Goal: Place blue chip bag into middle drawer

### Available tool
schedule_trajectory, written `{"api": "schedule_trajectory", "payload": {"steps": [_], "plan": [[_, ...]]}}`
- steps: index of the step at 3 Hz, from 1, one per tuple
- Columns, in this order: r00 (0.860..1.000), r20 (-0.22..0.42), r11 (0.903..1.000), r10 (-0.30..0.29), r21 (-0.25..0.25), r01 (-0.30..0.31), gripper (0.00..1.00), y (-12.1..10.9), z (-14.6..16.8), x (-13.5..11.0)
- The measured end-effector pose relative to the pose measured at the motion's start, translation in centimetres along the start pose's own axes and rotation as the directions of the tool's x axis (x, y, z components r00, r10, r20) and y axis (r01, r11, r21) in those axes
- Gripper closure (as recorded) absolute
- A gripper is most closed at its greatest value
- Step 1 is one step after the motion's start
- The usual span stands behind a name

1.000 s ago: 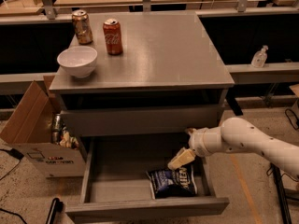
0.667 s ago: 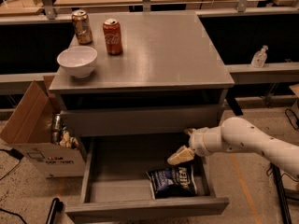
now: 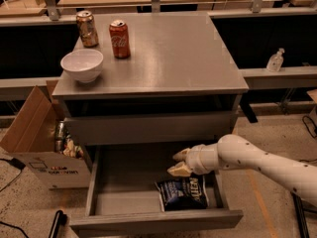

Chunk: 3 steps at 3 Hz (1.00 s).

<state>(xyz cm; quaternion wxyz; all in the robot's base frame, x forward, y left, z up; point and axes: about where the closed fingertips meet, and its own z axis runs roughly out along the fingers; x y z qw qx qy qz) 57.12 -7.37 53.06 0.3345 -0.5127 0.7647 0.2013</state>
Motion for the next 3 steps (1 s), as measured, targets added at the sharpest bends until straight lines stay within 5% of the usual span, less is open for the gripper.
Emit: {"api": "schedule_trajectory", "payload": {"steps": [1, 2, 3], "plan": [[0.997, -0.002, 0.9969, -0.078, 0.003, 0.078, 0.38, 2.1, -1.3, -1.0], [0.990, -0.005, 0.9903, -0.139, 0.002, 0.139, 0.14, 3.9, -4.0, -2.3], [0.995, -0.008, 0.9949, -0.098, 0.019, 0.099, 0.00, 4.4, -6.1, -2.1]]}}
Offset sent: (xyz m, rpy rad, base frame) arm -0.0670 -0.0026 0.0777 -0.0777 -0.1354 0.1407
